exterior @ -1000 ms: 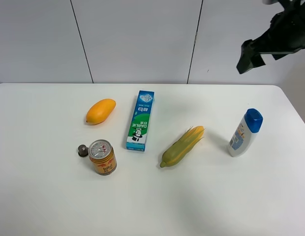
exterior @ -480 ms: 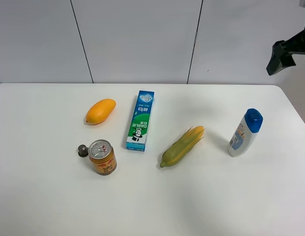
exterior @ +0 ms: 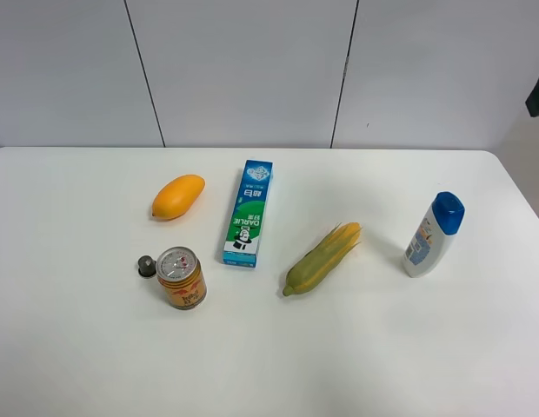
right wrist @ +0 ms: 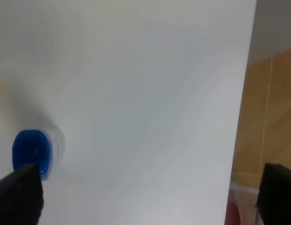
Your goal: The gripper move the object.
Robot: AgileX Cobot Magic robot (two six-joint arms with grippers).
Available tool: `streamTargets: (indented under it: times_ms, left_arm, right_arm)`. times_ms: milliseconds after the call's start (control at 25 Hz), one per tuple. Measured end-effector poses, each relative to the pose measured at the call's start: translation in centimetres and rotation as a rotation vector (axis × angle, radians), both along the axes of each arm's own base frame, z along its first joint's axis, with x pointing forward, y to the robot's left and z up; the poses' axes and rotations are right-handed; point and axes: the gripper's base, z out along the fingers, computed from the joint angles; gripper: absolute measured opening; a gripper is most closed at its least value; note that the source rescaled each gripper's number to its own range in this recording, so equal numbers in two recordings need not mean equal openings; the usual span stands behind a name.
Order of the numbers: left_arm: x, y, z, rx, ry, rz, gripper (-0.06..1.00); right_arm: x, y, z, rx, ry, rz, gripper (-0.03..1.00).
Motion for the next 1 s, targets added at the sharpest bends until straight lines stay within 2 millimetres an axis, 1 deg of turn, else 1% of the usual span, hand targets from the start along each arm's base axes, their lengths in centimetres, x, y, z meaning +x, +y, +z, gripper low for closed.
streamTargets:
  times_ms: [400,680,760,840,1000]
  left_arm:
    - [0.0,0.0,0.0,0.000,0.000,0.000,1.00]
    - [0.0,0.0,0.0,0.000,0.000,0.000,1.00]
    - [0.0,0.0,0.0,0.000,0.000,0.000,1.00]
    - [0.0,0.0,0.0,0.000,0.000,0.000,1.00]
    - [0.0,0.0,0.0,0.000,0.000,0.000,1.00]
  right_arm:
    - [-5.3,0.0,4.0,0.015,-0.178,-0.061,1.00]
    - [-10.0,0.1,6.4,0.016,-0.315,-0.079,1.00]
    - [-11.4,0.2,6.1,0.025,-0.328,-0.094,1.00]
    - [-12.8,0.2,5.4,0.025,-0.331,-0.104,1.00]
    - [-15.5,0.3,2.9,0.031,-0.312,-0.113,1.00]
